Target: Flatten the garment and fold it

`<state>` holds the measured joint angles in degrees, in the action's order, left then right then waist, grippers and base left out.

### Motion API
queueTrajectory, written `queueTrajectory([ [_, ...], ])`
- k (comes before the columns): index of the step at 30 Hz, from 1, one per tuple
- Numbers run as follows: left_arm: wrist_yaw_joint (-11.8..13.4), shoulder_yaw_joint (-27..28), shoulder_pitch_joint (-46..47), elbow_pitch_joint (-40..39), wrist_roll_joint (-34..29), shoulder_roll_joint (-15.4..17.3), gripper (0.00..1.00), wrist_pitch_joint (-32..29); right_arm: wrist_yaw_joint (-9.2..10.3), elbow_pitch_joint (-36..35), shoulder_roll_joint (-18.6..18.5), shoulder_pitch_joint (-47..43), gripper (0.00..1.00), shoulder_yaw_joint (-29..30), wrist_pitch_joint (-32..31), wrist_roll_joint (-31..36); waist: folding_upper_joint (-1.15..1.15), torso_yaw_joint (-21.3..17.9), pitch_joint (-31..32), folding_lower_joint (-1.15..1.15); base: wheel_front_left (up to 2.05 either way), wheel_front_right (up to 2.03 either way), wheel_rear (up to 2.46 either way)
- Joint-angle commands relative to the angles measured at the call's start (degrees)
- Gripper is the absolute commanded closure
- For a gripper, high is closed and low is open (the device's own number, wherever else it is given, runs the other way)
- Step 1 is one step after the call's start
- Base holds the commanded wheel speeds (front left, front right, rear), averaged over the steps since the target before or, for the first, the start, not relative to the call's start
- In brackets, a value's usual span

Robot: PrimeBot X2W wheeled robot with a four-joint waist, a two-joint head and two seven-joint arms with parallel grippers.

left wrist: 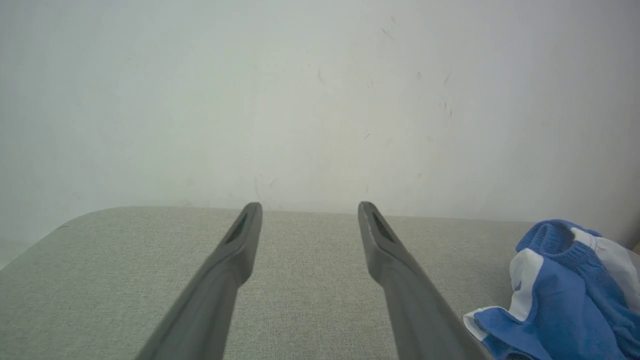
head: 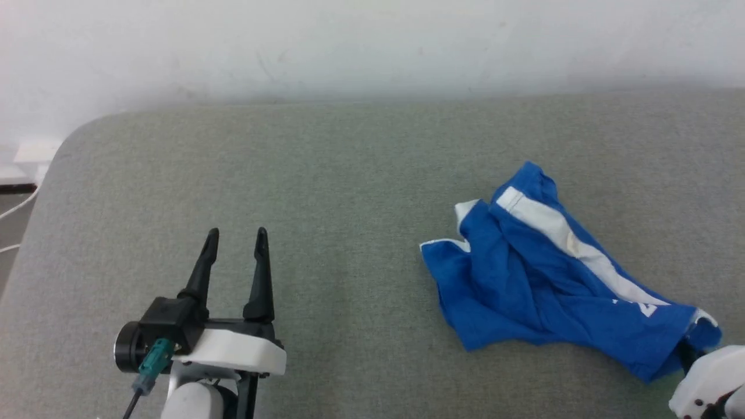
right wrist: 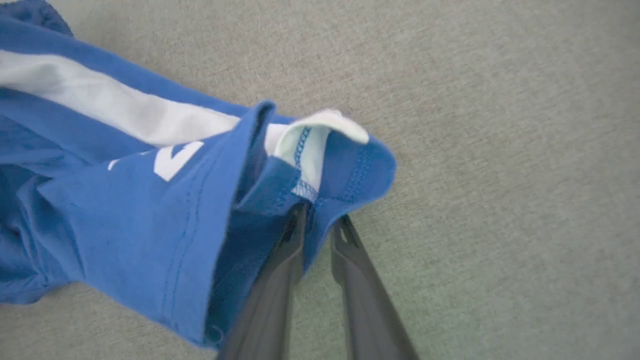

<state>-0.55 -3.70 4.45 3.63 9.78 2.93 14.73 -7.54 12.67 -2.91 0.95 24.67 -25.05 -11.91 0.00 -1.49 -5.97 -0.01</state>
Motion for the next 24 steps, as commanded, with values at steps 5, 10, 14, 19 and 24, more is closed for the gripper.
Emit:
queueTrajectory([
  [5,-1.51,-2.16,0.08,0.78,0.03,-0.05,0.0,0.27,0.05,-3.01,0.02,1.01,0.0,1.18,7.96,2.76,0.0,-1.12,1.09,0.01,0.0,0.0,0.0],
  [10,-3.13,-8.53,3.03,2.44,1.17,-0.05,0.0,0.27,0.05,-7.62,0.02,0.67,0.0,-2.19,15.82,5.37,0.0,-2.13,1.16,0.01,0.0,0.0,0.0],
  [14,-4.52,-15.15,8.4,6.35,2.44,-0.05,0.0,0.1,0.05,-9.4,0.02,0.04,0.0,-7.02,19.05,4.26,0.0,-3.24,0.01,0.01,0.0,0.0,0.0],
  [19,-5.86,-23.75,19.44,12.65,4.85,-0.05,0.0,-4.19,0.05,-10.86,0.03,0.63,0.0,-12.09,20.88,2.72,0.0,-5.04,-2.75,0.01,0.0,0.0,0.0],
  [24,-6.63,-31.38,30.37,18.86,8.87,-0.05,0.0,-9.82,0.05,-12.44,0.03,2.06,0.0,-15.66,22.34,2.14,0.0,-7.46,-6.29,0.01,0.0,0.0,0.0],
])
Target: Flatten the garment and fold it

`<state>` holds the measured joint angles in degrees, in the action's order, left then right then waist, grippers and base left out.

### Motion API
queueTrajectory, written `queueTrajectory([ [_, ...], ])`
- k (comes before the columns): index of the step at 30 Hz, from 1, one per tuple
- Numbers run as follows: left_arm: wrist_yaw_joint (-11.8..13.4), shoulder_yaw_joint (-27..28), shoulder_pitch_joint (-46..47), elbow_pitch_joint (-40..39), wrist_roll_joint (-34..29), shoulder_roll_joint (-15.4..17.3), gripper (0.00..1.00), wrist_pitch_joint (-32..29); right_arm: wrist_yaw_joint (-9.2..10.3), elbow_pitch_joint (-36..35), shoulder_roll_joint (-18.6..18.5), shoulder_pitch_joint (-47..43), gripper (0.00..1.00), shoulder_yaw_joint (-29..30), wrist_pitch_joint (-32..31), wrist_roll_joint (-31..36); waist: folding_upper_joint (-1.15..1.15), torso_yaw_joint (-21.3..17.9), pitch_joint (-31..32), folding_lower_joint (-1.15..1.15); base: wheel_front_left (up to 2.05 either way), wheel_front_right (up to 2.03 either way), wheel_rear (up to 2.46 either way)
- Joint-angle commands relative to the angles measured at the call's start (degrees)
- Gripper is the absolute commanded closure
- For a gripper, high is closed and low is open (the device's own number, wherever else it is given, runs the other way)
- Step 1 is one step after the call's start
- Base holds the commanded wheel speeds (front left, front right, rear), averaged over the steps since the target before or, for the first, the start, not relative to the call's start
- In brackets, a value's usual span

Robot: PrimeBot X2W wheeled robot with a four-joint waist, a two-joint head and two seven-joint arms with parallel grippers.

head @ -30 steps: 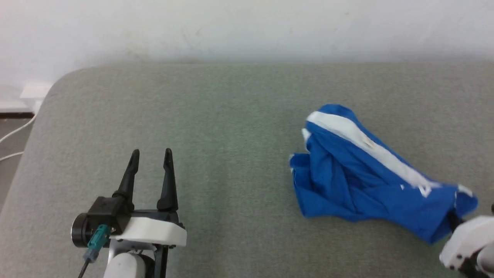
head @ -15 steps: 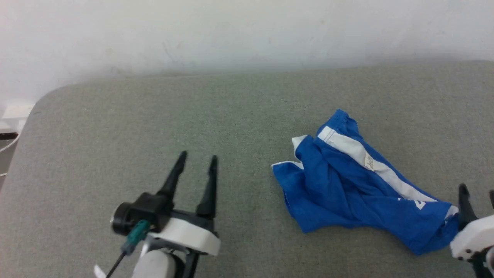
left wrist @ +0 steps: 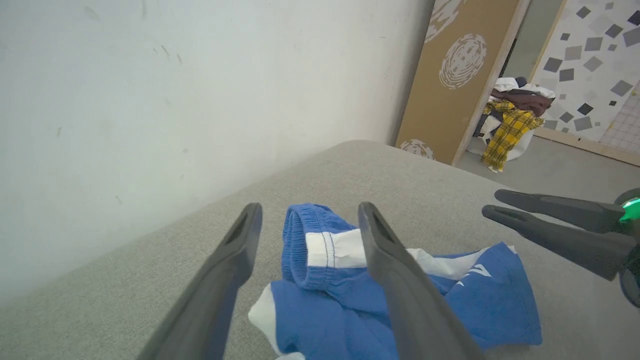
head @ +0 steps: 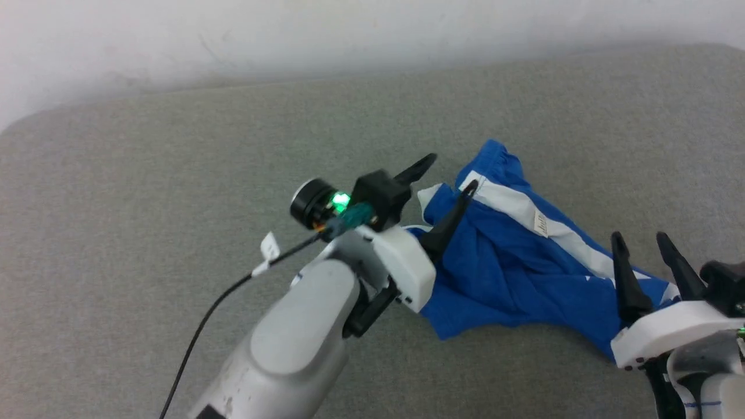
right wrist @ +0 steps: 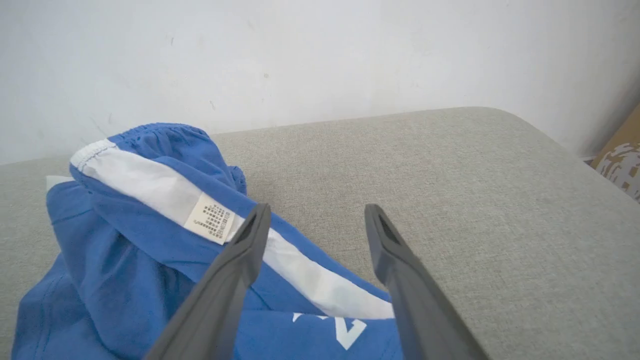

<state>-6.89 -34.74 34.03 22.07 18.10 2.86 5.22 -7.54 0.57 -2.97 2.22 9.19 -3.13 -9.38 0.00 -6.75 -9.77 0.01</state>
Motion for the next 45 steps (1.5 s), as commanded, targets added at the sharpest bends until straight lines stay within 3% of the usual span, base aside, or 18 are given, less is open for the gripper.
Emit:
queueTrajectory([
  [1,-0.36,-1.52,2.45,1.57,1.7,0.02,0.0,-1.84,0.05,-0.52,0.09,1.08,0.0,-0.75,0.68,-0.55,0.0,-2.7,-3.13,-0.01,0.0,0.0,0.0],
  [6,-0.54,-6.47,8.62,7.04,7.27,0.02,0.0,-12.15,0.05,-0.48,0.09,2.17,0.0,-3.0,1.63,-1.64,0.0,-4.77,-5.26,-0.01,0.0,0.0,0.0],
  [11,-0.57,-8.01,11.07,8.75,10.31,0.04,0.0,-17.76,0.05,0.24,0.09,2.47,0.0,-3.26,2.14,-1.89,0.0,-5.22,-5.41,-0.01,0.0,0.0,0.0],
  [12,-0.57,-8.25,11.16,8.69,10.65,0.08,0.16,-18.19,0.05,0.35,0.09,2.48,0.0,-3.18,2.18,-1.9,0.0,-5.1,-5.22,-0.01,0.0,0.0,0.0],
  [14,-0.58,-8.85,11.07,8.25,11.28,0.21,0.97,-18.19,0.05,0.46,0.09,2.48,0.0,-2.9,2.17,-1.71,0.0,-4.56,-4.72,-0.01,0.0,0.0,0.0],
  [15,-0.58,-9.29,10.89,7.94,11.59,0.37,1.0,-17.98,0.05,0.45,0.09,2.48,0.0,-2.79,2.19,-1.67,0.0,-4.22,-4.41,-0.01,0.0,0.0,0.0],
  [22,0.96,-8.26,5.79,4.64,12.75,2.46,1.0,-12.28,0.05,-0.46,0.09,2.1,0.0,-2.65,1.26,-1.1,0.0,-0.47,-1.73,-0.01,0.0,0.0,0.0],
  [28,5.59,-4.94,-5.43,-2.32,15.19,8.24,1.0,-9.73,0.05,-2.04,0.09,1.0,0.0,-1.94,-0.29,-0.44,0.0,3.81,-0.07,-0.01,0.0,0.0,0.0],
  [34,12.25,-0.58,-17.52,-10.67,17.54,15.79,1.0,-10.28,0.05,-3.39,0.09,0.49,0.0,-2.72,-1.55,-0.17,0.0,7.38,0.54,-0.01,0.0,0.0,0.0],
  [36,14.19,0.78,-20.71,-12.55,18.28,17.38,1.0,-10.23,0.05,-3.6,0.09,0.28,0.0,-3.11,-1.88,-0.14,0.0,8.36,0.76,-0.01,0.0,0.0,0.0],
  [41,16.08,2.28,-25.48,-14.0,19.99,18.68,1.0,-9.83,0.05,-3.82,0.09,-0.11,0.0,-4.04,-2.58,0.24,0.0,9.85,1.57,-0.01,0.0,0.0,0.0],
  [42,16.17,2.42,-26.34,-14.04,20.53,18.59,0.69,-9.72,0.05,-3.88,0.09,-0.22,0.0,-4.19,-2.78,0.36,0.0,10.14,1.83,-0.01,0.0,0.0,0.0],
  [43,16.17,2.54,-26.96,-14.05,20.78,18.52,0.0,-9.22,0.05,-3.96,0.09,-0.3,0.0,-4.31,-2.96,0.45,0.0,10.39,2.1,-0.01,0.0,0.0,0.0],
  [45,16.13,2.91,-27.96,-13.99,21.47,17.98,0.0,-8.01,0.05,-4.26,0.09,-0.49,0.0,-4.48,-3.33,0.66,0.0,10.93,2.7,-0.01,0.0,0.0,0.0],
])
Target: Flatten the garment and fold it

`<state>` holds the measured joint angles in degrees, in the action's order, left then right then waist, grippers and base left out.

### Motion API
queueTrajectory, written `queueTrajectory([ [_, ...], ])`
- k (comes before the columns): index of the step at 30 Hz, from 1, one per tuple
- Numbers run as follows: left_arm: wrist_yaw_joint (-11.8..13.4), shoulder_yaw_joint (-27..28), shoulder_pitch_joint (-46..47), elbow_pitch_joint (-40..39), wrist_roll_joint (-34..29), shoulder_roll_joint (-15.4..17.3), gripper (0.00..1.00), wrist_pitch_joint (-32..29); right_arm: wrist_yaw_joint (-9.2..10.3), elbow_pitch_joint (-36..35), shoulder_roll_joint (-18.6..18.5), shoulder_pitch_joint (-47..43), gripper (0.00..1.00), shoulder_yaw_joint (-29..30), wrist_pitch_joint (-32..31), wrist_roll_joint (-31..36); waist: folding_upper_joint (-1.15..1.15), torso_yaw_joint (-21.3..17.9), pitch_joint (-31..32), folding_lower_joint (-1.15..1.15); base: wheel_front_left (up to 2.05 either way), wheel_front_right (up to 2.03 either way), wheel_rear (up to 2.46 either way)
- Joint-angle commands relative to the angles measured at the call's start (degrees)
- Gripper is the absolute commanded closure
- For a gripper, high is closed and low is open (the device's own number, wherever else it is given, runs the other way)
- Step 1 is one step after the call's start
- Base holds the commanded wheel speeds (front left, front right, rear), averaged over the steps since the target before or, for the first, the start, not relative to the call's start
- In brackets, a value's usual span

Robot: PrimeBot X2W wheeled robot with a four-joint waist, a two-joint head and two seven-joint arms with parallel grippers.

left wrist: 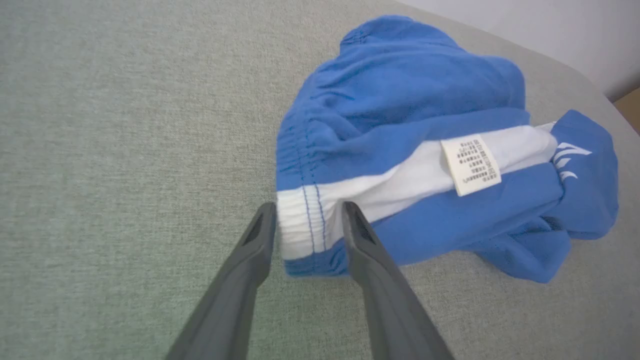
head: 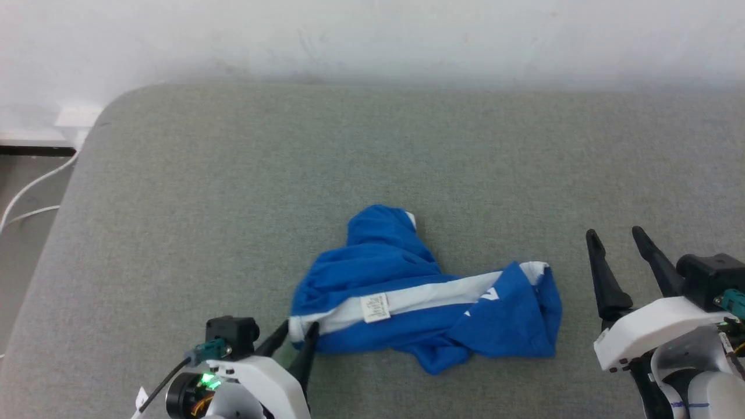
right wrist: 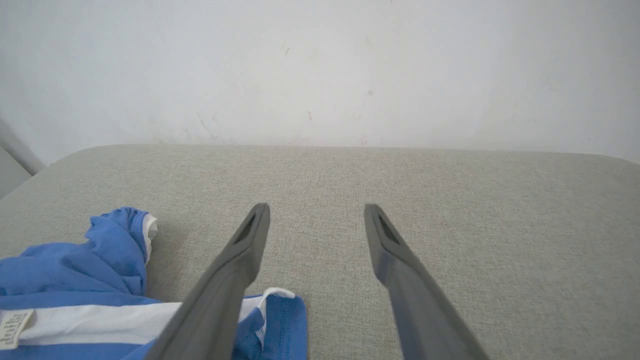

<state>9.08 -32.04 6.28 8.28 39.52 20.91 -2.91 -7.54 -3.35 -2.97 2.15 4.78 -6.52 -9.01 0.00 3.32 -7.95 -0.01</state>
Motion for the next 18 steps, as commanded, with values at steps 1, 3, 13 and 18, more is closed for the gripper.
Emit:
queueTrajectory([
  [1,0.13,0.35,-0.6,-0.29,0.26,-0.28,0.0,0.74,0.05,-0.56,0.09,-0.52,0.0,-0.08,-0.12,0.43,0.0,1.11,1.15,0.01,0.0,0.0,0.0],
  [3,0.26,1.14,-1.48,-0.58,0.82,-0.59,0.0,2.38,0.05,-1.02,0.09,-0.79,0.0,0.02,-0.58,0.6,0.0,1.57,1.68,0.01,0.0,0.0,0.0],
  [13,-0.99,2.7,-3.06,-1.86,2.61,2.03,0.0,2.69,0.05,-2.86,0.09,-1.89,0.0,-0.44,-2.27,0.48,0.0,2.2,2.09,0.01,0.0,0.0,0.0],
  [18,-3.4,1.58,-0.81,-1.15,5.46,2.09,0.0,-2.66,0.05,-3.07,0.09,-1.54,0.0,-1.32,-2.56,0.33,0.0,1.51,1.26,0.01,0.0,0.0,0.0],
])
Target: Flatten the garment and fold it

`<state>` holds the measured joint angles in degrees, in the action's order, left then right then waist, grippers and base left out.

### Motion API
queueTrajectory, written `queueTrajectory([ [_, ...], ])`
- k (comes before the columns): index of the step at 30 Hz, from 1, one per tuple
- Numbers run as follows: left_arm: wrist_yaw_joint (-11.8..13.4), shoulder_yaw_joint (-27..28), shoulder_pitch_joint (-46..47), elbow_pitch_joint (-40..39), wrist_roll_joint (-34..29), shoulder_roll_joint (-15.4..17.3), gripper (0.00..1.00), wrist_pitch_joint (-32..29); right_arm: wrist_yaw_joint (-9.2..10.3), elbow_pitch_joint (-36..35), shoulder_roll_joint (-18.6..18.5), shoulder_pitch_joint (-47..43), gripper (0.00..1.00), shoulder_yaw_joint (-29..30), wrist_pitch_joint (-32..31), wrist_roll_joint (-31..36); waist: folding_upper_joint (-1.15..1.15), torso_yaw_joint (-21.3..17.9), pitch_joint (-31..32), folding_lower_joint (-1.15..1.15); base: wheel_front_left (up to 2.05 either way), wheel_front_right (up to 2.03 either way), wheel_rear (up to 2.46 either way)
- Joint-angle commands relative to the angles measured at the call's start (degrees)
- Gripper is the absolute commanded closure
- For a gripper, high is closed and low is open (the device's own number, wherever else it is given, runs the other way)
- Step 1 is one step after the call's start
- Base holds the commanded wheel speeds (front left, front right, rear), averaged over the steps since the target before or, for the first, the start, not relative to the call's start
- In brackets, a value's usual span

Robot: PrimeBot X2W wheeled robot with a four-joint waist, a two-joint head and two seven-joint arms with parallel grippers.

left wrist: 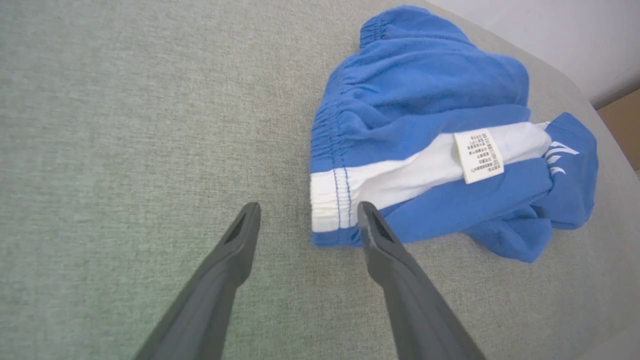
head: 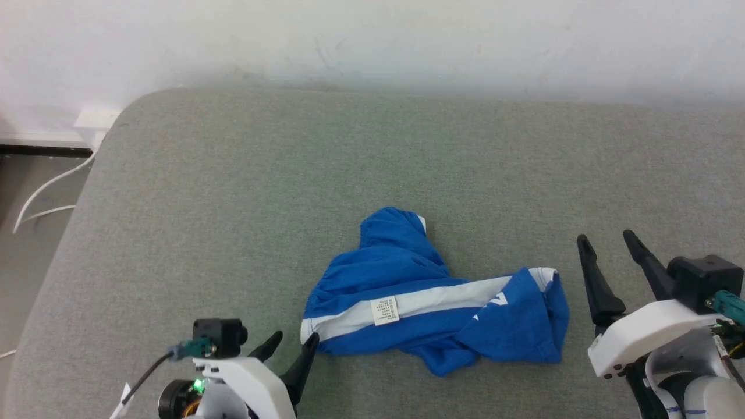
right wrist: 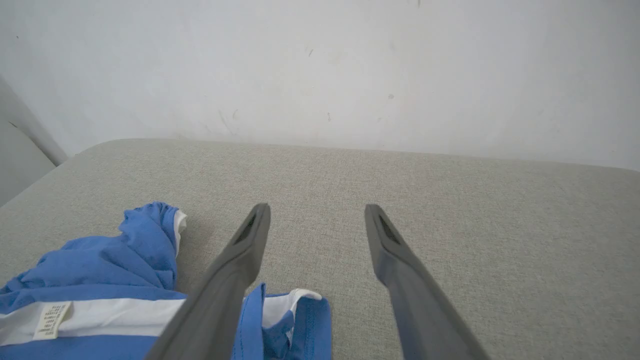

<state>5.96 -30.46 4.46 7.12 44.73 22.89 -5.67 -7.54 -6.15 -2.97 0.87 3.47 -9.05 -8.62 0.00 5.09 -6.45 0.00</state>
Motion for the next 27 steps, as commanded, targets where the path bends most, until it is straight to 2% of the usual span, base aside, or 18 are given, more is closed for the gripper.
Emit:
queueTrajectory([
  [1,-0.45,-0.09,1.55,0.44,0.67,-0.03,0.0,-0.71,0.05,-0.26,0.09,-0.11,0.0,-0.21,-0.07,-0.08,0.0,-0.51,-0.4,0.0,0.0,0.0,0.0],
  [7,-0.27,-0.7,4.25,3.05,2.1,-0.99,0.0,-4.54,0.05,-0.33,0.09,0.62,0.0,-0.5,-0.18,-0.12,0.0,-1.87,-1.65,0.0,0.0,0.0,0.0],
  [8,-0.37,-0.9,4.5,3.27,2.31,-1.07,0.53,-5.17,0.05,-0.32,0.09,0.72,0.0,-0.55,-0.17,-0.14,0.0,-2.06,-1.83,0.0,0.0,0.0,0.0],
  [9,-0.49,-1.05,4.64,3.4,2.58,-1.16,0.89,-5.67,0.05,-0.29,0.09,0.81,0.0,-0.58,-0.13,-0.18,0.0,-2.23,-1.96,0.0,0.0,0.0,0.0],
  [10,-0.58,-1.2,4.69,3.42,2.67,-1.13,1.0,-5.98,0.05,-0.25,0.09,0.84,0.0,-0.61,-0.11,-0.22,0.0,-2.39,-2.07,0.0,0.0,0.0,0.0],
  [15,-0.12,-0.91,4.29,2.57,1.94,-0.76,1.0,-4.39,0.05,0.25,0.09,0.03,0.0,-1.84,-2.53,-0.77,0.0,-2.73,-2.37,0.0,0.0,0.0,0.0],
  [21,0.75,-0.51,2.76,1.12,1.7,-0.47,1.0,-2.84,0.05,0.8,0.09,-2.9,0.0,-3.68,-14.03,-5.43,0.0,-2.42,-2.68,0.0,0.0,0.0,0.0],
  [27,1.1,-0.33,2.8,0.74,1.72,-0.49,1.0,-2.36,0.05,2.66,0.09,1.07,0.0,-3.94,-22.61,-8.8,0.0,-2.31,-3.83,0.0,0.0,0.0,0.0],
])
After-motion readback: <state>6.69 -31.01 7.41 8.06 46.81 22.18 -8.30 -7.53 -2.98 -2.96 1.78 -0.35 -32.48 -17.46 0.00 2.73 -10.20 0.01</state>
